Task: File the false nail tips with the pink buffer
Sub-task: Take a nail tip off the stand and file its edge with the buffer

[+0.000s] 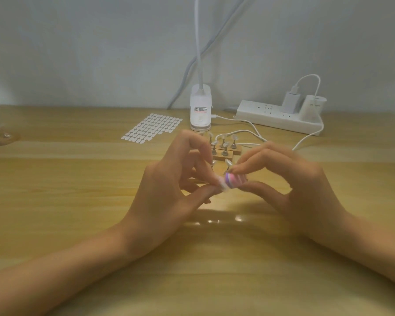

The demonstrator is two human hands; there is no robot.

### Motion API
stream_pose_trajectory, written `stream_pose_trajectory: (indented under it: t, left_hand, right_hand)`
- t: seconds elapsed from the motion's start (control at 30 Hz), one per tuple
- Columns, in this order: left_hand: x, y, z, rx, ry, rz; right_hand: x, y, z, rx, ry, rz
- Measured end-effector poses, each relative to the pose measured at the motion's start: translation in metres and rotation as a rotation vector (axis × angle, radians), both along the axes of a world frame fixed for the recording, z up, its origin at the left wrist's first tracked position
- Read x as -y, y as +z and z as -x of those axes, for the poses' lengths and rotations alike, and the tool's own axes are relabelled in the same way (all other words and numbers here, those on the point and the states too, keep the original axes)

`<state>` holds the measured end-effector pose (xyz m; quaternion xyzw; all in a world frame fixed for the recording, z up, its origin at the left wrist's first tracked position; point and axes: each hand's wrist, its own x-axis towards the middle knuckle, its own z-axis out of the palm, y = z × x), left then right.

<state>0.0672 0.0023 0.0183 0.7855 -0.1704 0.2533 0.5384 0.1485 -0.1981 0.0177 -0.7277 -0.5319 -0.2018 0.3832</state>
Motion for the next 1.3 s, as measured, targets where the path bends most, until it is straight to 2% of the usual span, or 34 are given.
stream_pose_trajectory:
  t: [0.1,0.2,0.33,0.47,0.57,0.7,0.83,0.93,1.0,1.07,1.17,1.23,1.3]
  left_hand:
    - [0.000,-0.002,-0.002,0.025,0.034,-0.052]
    - [-0.001,-0.003,-0.003,0.030,0.040,-0.108]
    - [-0.002,-0.003,-0.003,0.029,0.027,-0.088]
    - [0.000,-0.002,-0.002,0.060,0.010,-0.137]
    - [0.000,-0.003,0.000,0.047,0.009,-0.133]
    - [-0.001,-0.003,-0.001,0.049,0.000,-0.136]
    - [0.001,-0.004,0.000,0.036,-0.007,-0.129]
    - [0.001,-0.003,-0.001,0.043,0.003,-0.141]
    - [0.000,-0.003,-0.001,0.027,0.013,-0.142]
    - [0.001,-0.004,-0.001,0.031,0.012,-0.151]
    - [0.002,-0.002,-0.001,0.044,0.020,-0.173]
    - [0.002,-0.001,0.000,0.030,0.018,-0.167]
    - [0.002,-0.003,0.001,0.021,0.017,-0.158]
  right_hand:
    - [0.004,0.003,0.002,0.032,0.032,-0.048]
    - [0.000,-0.002,0.007,0.073,0.089,0.038]
    - [0.005,0.001,0.000,0.004,0.015,0.018]
    - [0.002,-0.003,0.002,0.007,0.085,0.047]
    - [0.004,-0.001,-0.002,-0.045,-0.001,0.040]
    - [0.003,-0.003,0.004,0.016,0.096,0.032]
    - [0.005,-0.002,0.001,-0.016,0.001,0.013]
    - [0.003,-0.004,0.005,0.023,0.102,0.033]
    - [0.004,-0.006,0.002,-0.003,0.065,0.069]
    - [0.007,-0.004,-0.001,-0.034,0.010,0.017]
    - [0.006,-0.005,0.001,-0.013,0.108,0.020]
    - [0.005,-0.007,0.000,-0.024,0.074,0.086]
    - [0.006,-0.005,-0.002,-0.041,0.006,0.044]
